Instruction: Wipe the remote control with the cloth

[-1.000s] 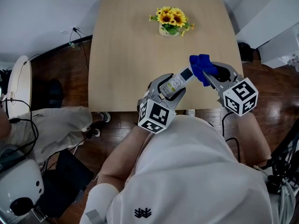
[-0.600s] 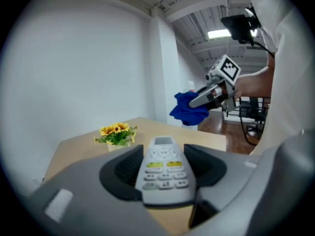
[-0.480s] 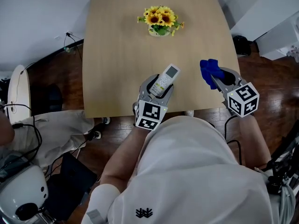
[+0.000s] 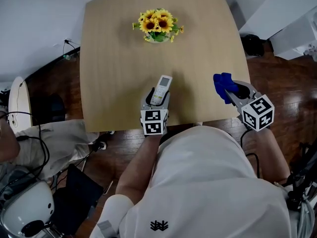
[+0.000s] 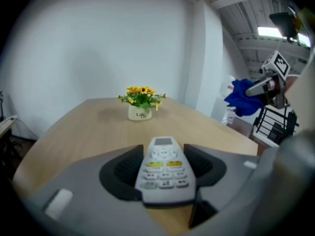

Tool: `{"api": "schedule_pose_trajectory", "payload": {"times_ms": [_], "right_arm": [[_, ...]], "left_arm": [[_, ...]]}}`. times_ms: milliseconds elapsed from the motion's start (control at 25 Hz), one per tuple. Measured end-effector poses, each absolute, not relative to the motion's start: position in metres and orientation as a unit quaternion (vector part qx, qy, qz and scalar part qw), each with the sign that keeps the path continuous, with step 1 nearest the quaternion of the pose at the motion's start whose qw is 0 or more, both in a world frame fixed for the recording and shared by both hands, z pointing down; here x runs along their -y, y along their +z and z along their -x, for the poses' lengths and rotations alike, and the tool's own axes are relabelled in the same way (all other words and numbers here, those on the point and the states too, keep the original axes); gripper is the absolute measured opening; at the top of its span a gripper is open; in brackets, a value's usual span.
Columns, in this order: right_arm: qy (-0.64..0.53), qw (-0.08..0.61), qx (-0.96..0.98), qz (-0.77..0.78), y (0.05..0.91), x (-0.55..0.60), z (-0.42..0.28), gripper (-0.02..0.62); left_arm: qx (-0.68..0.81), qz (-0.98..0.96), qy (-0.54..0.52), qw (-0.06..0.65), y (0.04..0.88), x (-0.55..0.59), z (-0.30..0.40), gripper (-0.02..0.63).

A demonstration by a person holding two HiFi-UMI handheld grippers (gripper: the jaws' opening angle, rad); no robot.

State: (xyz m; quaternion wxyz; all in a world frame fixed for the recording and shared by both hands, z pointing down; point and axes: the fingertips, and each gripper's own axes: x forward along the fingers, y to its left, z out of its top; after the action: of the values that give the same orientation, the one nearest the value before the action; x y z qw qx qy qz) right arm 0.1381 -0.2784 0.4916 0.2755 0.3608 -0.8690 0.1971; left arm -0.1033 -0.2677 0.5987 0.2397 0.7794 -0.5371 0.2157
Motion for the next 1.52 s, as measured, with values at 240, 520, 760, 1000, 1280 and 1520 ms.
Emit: {"api": "schedule_pose_trajectory", "payload": {"times_ms": [240,520,760,1000,1280,1520], "right_arm": [[0.199,0.285,0.870,-0.351,0.488,0.264,-0.171,0.089],[0.197,0.289,0.879,-0.323,0.494,0.270,-0.182,0.089],[0.201,0.280,0.890,-0.300,0.500,0.273,-0.183,0.087],[0.208,0.268,0.897,-0.285,0.507,0.266,-0.189,0.089],[0.231,0.246,0.898,-0.282,0.518,0.255,-0.194,0.089],[0.268,0.226,0.896,-0.274,0.546,0.230,-0.192,0.089]], "left_arm": [[0.573,-0.735,0.225,0.285,0.629,0.250,0.095,0.275],[0.604,-0.672,0.252,0.347,0.664,0.234,0.086,0.276],[0.606,-0.647,0.271,0.374,0.675,0.232,0.080,0.276],[0.607,-0.635,0.294,0.378,0.680,0.228,0.077,0.278],[0.600,-0.646,0.322,0.345,0.659,0.215,0.081,0.282],[0.582,-0.674,0.320,0.322,0.637,0.173,0.073,0.284]]}}
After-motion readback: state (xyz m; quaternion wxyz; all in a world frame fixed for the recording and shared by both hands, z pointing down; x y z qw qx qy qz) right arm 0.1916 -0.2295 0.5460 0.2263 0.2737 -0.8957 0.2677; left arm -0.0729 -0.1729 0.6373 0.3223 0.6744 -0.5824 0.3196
